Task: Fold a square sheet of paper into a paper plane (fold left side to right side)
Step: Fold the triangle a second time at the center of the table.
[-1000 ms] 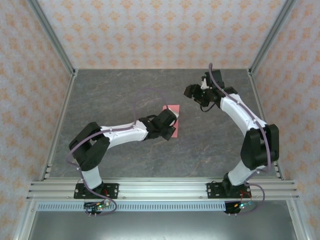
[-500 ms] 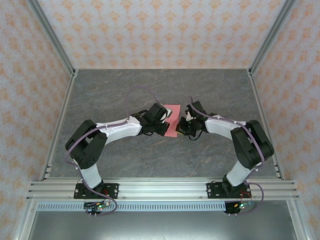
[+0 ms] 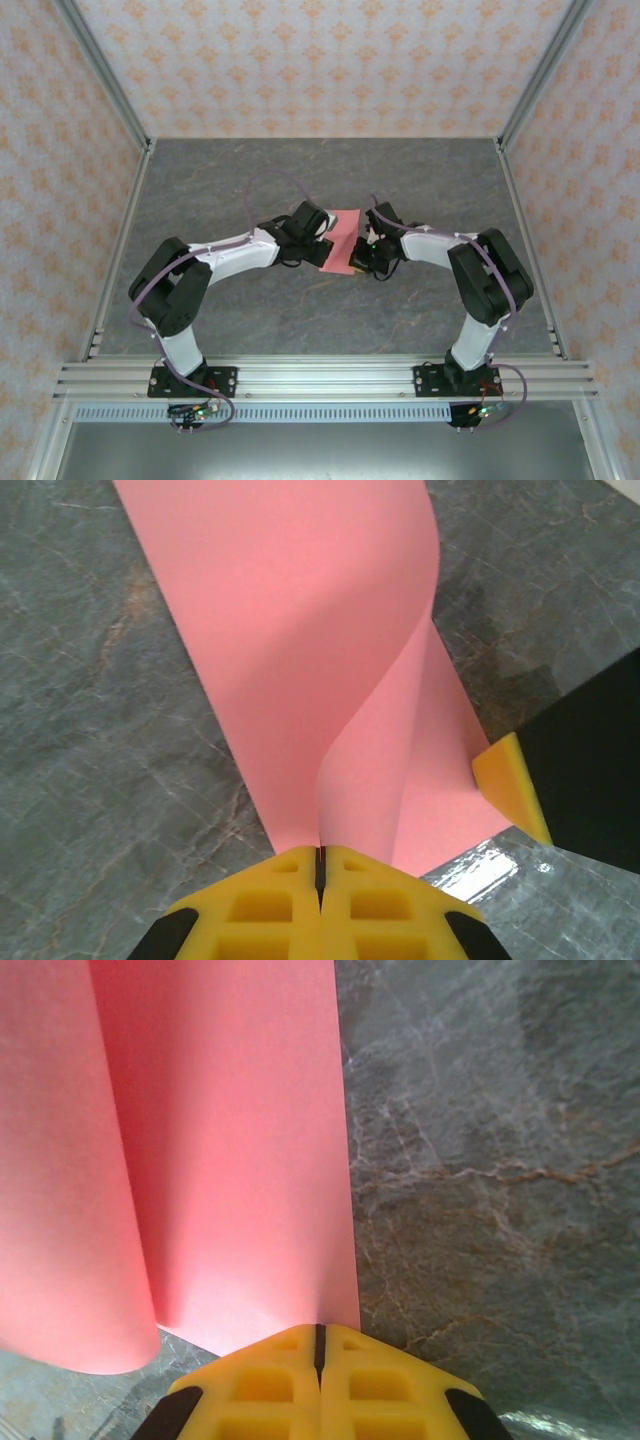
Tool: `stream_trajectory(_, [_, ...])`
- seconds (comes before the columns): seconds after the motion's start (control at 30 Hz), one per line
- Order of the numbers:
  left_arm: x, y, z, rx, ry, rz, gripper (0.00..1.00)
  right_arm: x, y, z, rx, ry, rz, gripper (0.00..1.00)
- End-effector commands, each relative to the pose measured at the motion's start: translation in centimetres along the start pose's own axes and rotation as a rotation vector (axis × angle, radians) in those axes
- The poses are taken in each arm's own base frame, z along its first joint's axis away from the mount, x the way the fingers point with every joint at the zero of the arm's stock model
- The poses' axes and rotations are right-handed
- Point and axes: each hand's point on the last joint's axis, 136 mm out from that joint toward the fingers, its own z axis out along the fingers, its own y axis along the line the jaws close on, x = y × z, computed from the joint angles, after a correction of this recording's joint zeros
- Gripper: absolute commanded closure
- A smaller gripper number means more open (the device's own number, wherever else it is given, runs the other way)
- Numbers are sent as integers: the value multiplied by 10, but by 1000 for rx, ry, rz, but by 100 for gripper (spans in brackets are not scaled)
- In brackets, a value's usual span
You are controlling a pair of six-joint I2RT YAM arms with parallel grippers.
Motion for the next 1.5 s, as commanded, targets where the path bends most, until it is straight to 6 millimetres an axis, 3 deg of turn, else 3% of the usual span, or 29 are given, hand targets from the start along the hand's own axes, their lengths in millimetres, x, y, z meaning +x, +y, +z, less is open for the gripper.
stream_trajectory(0.0, [-7, 6, 2, -13, 12, 16, 100, 11, -25, 6, 116, 46, 4, 99])
stream_trajectory(0.8, [-20, 19, 27, -4, 42, 21, 100, 20, -32, 7, 174, 88, -25, 99])
stream_trajectory(0.87, [-14, 21, 37, -8, 68, 20, 100, 20, -32, 8, 175, 90, -27, 98])
stream_trajectory(1.47, [-12, 24, 49, -20, 94, 23, 100, 23, -32, 10, 181, 103, -37, 98])
